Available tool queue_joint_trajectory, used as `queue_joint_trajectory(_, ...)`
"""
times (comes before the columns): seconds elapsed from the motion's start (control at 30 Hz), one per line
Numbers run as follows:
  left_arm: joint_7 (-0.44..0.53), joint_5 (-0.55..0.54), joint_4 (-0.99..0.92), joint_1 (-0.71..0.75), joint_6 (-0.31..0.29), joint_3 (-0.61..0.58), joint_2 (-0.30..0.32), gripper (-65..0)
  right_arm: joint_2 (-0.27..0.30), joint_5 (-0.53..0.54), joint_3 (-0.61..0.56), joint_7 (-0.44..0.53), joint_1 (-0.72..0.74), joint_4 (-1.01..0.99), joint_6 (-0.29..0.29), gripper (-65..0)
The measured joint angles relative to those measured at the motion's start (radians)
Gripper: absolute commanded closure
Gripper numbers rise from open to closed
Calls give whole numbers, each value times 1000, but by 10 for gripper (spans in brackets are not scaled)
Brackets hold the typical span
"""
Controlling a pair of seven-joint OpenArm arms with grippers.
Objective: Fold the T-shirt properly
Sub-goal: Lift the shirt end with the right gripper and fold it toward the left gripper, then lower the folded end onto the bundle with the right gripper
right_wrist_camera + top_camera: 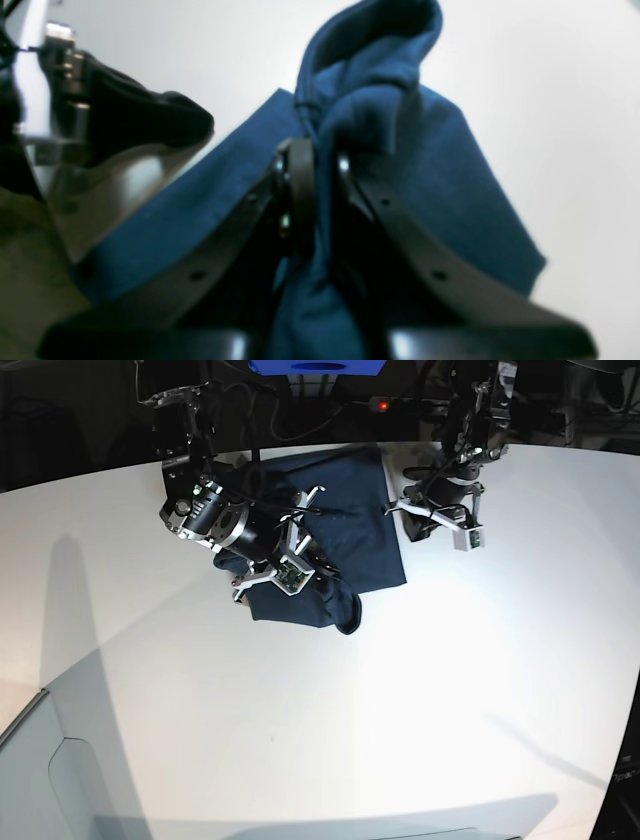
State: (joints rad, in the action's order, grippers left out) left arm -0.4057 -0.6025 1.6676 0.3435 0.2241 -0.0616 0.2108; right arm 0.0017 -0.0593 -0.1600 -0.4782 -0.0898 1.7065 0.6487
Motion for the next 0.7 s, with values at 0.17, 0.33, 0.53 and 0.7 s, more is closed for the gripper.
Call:
queue_joint_trajectory(0.17,-2,0,0,-1,0,-5,-1,0,1,-8,-71,0,51,-68,0,0)
queue_joint_trajectory(0.33,-3,0,0,-1,0,-6,0,0,-4,-5,-133,-1,68,-108,0,0)
queue_joint_trajectory(0.53,-2,0,0,-1,0,-3,0,0,-2,-5,-185,2,82,-109,0,0)
queue_joint_trajectory(0.7,-3,0,0,-1,0,-2,0,0,-6,0,-258,11,131,-189,0,0)
